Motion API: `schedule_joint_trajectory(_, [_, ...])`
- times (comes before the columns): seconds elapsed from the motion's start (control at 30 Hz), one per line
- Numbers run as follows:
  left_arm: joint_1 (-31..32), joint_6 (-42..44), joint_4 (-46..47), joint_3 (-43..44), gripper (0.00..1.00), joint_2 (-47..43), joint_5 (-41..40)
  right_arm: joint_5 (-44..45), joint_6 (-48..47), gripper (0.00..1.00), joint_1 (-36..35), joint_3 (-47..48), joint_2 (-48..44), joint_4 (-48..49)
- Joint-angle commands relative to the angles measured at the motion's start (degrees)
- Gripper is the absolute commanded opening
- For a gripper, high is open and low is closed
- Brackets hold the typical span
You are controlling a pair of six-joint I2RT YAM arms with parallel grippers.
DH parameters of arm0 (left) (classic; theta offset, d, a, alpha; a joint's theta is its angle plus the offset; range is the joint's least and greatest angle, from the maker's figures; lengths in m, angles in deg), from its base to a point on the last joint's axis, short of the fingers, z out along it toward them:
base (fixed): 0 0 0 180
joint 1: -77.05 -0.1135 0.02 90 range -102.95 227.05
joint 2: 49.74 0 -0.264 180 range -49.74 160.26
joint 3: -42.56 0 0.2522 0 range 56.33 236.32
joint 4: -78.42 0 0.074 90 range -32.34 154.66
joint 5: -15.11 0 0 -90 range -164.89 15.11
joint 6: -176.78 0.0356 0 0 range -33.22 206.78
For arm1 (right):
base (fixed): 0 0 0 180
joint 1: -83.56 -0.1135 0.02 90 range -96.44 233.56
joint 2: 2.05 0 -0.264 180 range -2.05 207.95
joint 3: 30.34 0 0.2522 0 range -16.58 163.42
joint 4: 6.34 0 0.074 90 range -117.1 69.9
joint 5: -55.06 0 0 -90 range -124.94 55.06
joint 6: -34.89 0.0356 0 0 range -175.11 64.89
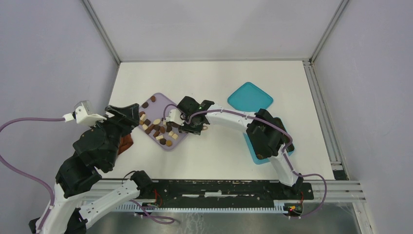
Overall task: Pack the chocolate
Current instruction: Pick up the fake chocolate from the plate.
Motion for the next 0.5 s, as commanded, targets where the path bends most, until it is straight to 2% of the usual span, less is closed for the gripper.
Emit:
schedule_joint_trajectory(0.0, [-0.16, -0.91, 1.98, -0.16, 0.75, 0.41, -0.49, -0.29, 0.94, 0.42, -0.82, 2.73, -1.98, 0.97])
schedule_joint_trajectory(0.47, [-0.17, -1.19, 1.98, -0.26, 0.75, 0.33, -0.29, 0.50, 0.94, 0.44, -0.84, 4.12, 0.99, 0.60])
